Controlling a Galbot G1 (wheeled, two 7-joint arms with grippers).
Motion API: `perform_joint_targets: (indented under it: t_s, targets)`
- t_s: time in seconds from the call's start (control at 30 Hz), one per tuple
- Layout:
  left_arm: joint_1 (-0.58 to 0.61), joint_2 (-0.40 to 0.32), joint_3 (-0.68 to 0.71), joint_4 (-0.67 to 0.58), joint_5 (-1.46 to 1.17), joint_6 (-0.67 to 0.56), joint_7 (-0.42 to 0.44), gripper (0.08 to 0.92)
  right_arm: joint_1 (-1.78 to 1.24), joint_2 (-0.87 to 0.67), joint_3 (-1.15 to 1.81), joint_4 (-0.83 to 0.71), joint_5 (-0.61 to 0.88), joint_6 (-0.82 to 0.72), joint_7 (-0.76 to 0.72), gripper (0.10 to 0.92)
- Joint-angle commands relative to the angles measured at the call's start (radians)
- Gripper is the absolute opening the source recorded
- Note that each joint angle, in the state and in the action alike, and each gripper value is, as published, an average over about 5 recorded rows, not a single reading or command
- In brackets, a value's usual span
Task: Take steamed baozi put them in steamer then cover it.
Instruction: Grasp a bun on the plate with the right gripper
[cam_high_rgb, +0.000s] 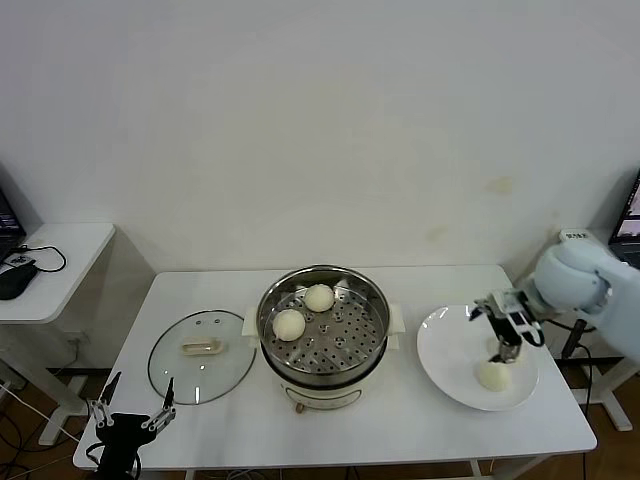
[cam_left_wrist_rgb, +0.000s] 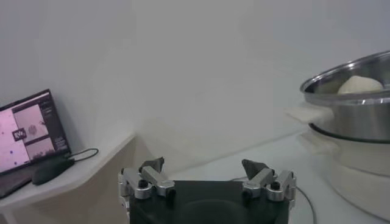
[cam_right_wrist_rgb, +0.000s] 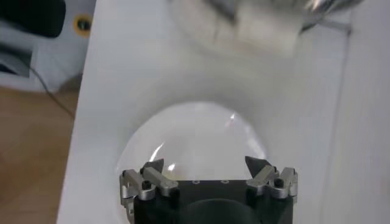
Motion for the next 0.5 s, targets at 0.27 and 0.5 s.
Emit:
perform_joint_targets:
  t_s: [0.27, 0.5]
  targets:
    - [0.001, 0.002, -0.01, 0.016, -0.002, 0.001, 0.001, 0.823, -0.5, 0.053, 0.376, -0.223, -0.21, 0.081, 0.015, 0.823]
    - [0.001, -0.002, -0.015, 0.022, -0.001, 0.001, 0.003, 0.823, -0.513, 0.113, 0.375, -0.28, -0.206, 0.09, 0.077, 0.823]
